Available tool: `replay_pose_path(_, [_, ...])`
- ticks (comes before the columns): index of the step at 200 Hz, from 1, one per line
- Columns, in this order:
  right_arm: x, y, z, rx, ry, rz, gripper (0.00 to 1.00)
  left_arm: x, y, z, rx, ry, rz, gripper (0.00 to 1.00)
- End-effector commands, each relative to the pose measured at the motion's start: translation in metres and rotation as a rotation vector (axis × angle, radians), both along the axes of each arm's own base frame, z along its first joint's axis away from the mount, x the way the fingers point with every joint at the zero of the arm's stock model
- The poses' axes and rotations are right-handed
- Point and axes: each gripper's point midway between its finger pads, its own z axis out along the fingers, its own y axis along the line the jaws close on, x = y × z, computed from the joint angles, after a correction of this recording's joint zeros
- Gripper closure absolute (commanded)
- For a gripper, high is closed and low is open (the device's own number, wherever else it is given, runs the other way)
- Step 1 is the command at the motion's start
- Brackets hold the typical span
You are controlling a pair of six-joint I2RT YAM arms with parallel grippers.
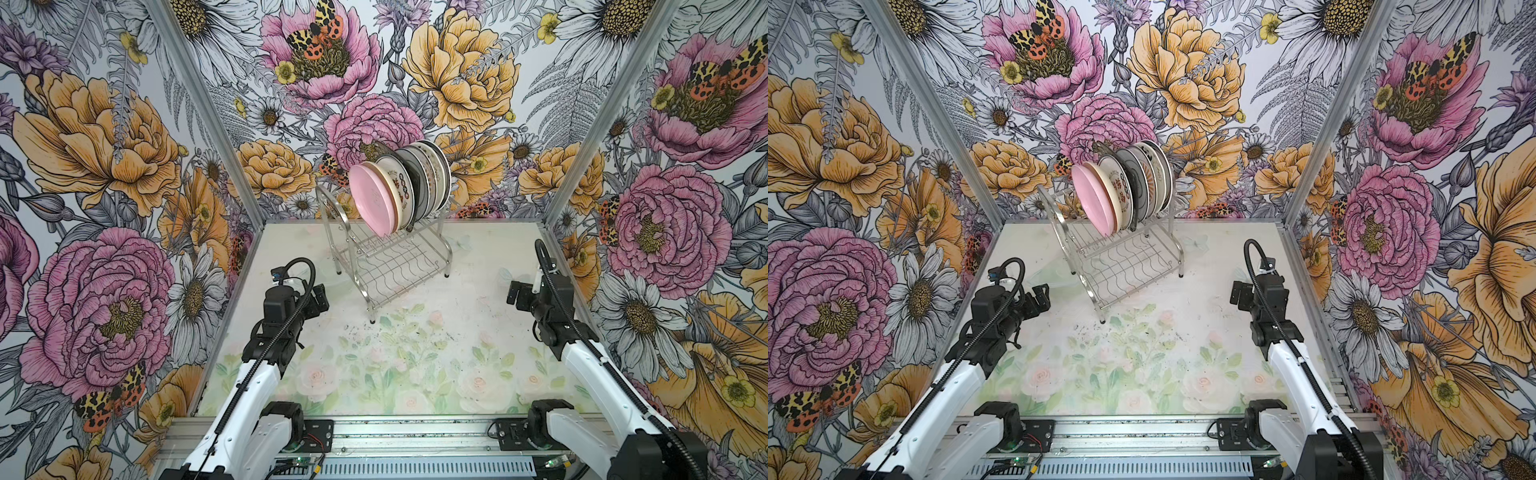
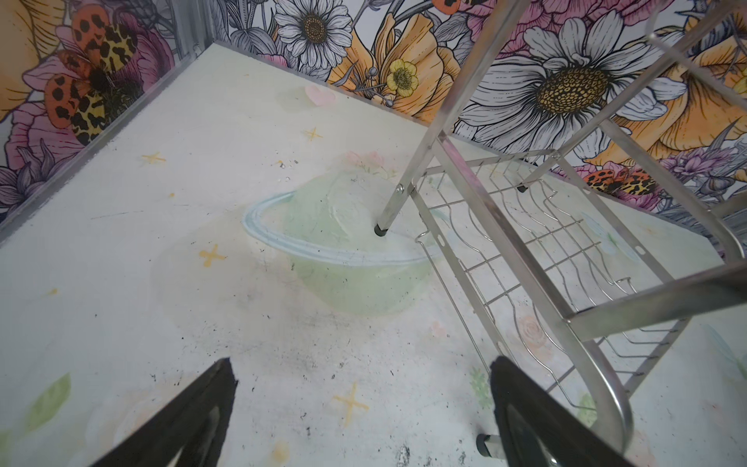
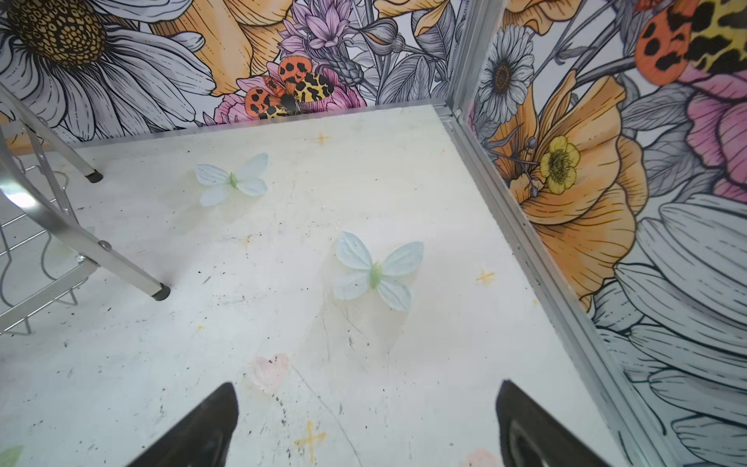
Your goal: Load the plates into the dish rack
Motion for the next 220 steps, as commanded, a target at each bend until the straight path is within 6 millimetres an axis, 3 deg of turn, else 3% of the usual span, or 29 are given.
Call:
replay_pose_path(1, [0.023,0.006,0.018,0.002,-0.196,0.060,0.01,0.015,0.012,0.013,0.090,-0.112,0.024,0.01])
replay_pose_path(35, [0.043,0.003,0.000,-0.029,-0.211,0.067,0.00,0.025,0.024,0.008,0.151,-0.184,0.049,0.01])
replay_pose_path(67, [0.052,0.004,-0.003,-0.051,-0.290,0.082,0.00,0.033,0.036,0.006,0.190,-0.260,0.086,0.01])
replay_pose_path(88, [0.057,0.002,-0.007,-0.062,-0.291,0.079,0.01,0.041,0.040,-0.005,0.200,-0.254,0.095,0.01])
replay_pose_path(132, [0.058,0.002,-0.023,-0.063,-0.298,0.084,0.01,0.056,0.046,-0.021,0.226,-0.271,0.117,0.01])
replay_pose_path(160, [0.059,0.005,-0.033,-0.064,-0.315,0.099,0.00,0.064,0.052,-0.019,0.263,-0.299,0.139,0.01])
replay_pose_path(220, [0.066,0.001,-0.045,-0.068,-0.280,0.066,0.01,0.072,0.058,-0.043,0.238,-0.305,0.150,0.01])
